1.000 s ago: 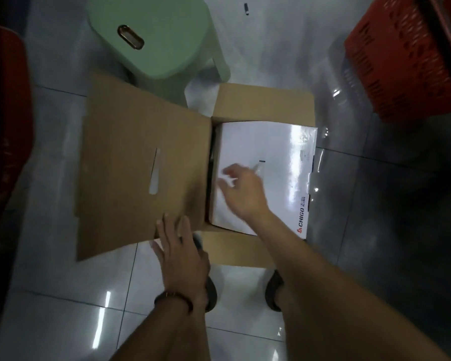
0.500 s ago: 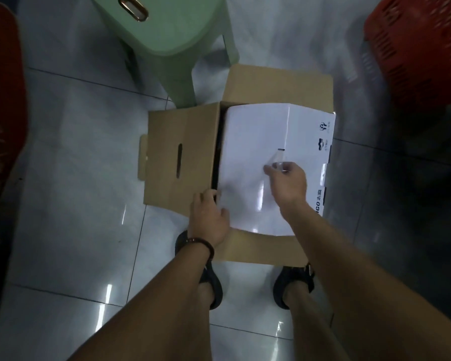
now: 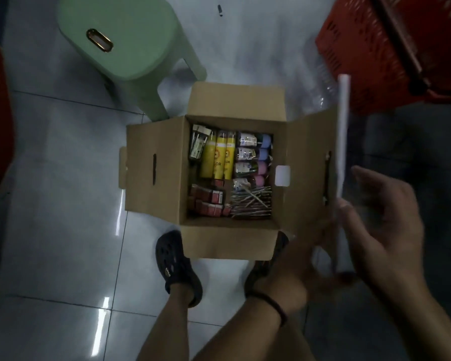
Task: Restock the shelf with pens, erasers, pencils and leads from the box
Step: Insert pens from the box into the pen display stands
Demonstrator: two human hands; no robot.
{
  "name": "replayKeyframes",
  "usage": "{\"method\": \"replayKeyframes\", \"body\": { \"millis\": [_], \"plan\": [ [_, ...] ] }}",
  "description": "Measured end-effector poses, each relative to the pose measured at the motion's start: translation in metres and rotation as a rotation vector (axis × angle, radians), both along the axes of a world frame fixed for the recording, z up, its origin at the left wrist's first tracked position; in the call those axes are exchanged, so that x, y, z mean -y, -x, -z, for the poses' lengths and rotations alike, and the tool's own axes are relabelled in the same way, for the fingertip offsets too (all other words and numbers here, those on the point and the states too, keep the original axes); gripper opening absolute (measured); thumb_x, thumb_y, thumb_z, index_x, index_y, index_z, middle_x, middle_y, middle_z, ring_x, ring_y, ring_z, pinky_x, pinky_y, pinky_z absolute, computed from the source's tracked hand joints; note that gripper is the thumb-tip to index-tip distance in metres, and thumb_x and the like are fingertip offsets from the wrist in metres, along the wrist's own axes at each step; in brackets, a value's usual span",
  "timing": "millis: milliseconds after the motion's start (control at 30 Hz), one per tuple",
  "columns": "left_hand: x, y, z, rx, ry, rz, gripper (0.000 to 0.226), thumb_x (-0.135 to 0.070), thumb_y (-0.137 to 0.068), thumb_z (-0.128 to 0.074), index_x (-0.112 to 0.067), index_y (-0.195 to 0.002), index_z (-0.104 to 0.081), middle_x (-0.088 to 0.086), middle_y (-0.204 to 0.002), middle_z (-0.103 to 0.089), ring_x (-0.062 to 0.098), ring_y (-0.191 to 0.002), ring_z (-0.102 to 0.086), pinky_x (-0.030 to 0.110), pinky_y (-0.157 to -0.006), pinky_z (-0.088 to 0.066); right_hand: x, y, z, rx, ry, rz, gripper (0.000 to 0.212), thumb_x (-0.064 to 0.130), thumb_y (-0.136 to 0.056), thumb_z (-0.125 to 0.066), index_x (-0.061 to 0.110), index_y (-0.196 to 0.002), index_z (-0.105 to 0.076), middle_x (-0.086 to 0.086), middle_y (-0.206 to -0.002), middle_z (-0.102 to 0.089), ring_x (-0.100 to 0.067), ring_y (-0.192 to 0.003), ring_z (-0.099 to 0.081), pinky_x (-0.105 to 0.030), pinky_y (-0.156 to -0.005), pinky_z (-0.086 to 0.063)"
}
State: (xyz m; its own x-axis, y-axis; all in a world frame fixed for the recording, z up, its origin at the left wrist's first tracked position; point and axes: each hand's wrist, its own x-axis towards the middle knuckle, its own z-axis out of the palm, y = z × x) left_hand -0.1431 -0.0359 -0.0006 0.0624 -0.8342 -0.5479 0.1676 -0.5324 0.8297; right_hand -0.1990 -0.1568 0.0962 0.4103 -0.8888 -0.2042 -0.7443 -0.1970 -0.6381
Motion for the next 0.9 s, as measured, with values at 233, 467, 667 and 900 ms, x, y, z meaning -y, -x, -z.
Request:
{"method": "replayKeyframes", "body": {
  "millis": [233,467,667,900],
  "plan": [
    [0.048,0.026,0.052,0.511,-0.152,0.803,0.069,-0.042,-0.096,-0.072,-0.013,-0.153,-0.045,0.017,-0.156,-0.044,0.038,-0.144,-0.041,0.049,-0.117,-0.039,0.041,0.055,0.072,-0.488,0.023,-0.356,0.061,0.018,-0.09,-0.078,0.014,-0.147,-0.058,-0.022,-0.153,-0.046,-0.046,-0.14,-0.046,-0.064,-0.107,-0.048],
    [-0.029,-0.077,0.109,0.737,-0.402,0.597,0.042,-0.027,-0.092,-0.071,-0.019,-0.132,-0.061,0.007,-0.137,-0.057,0.033,-0.128,-0.054,0.044,-0.101,-0.051,0.056,0.06,0.184,-0.764,-0.501,-0.341,0.048,0.029,-0.105,-0.061,0.012,-0.149,-0.055,-0.017,-0.146,-0.058,-0.039,-0.13,-0.056,-0.045,-0.108,-0.048],
    [-0.075,-0.123,0.149,0.793,-0.504,0.551,0.045,-0.029,-0.089,-0.075,-0.027,-0.132,-0.063,-0.001,-0.129,-0.067,0.022,-0.113,-0.064,0.037,-0.096,-0.056,0.012,0.001,0.233,-0.515,-0.655,-0.06,0.032,0.029,-0.101,-0.067,0.014,-0.128,-0.061,-0.007,-0.115,-0.066,-0.028,-0.105,-0.065,-0.036,-0.085,-0.053],
    [0.0,-0.108,0.204,0.923,-0.129,0.539,0.053,-0.02,-0.094,-0.07,-0.021,-0.145,-0.053,0.004,-0.149,-0.048,0.029,-0.138,-0.044,0.046,-0.111,-0.047,-0.016,0.0,0.272,-0.197,-0.524,0.541,0.012,0.021,-0.101,-0.066,0.017,-0.113,-0.068,0.002,-0.102,-0.07,-0.019,-0.099,-0.068,-0.034,-0.086,-0.057]
  ]
}}
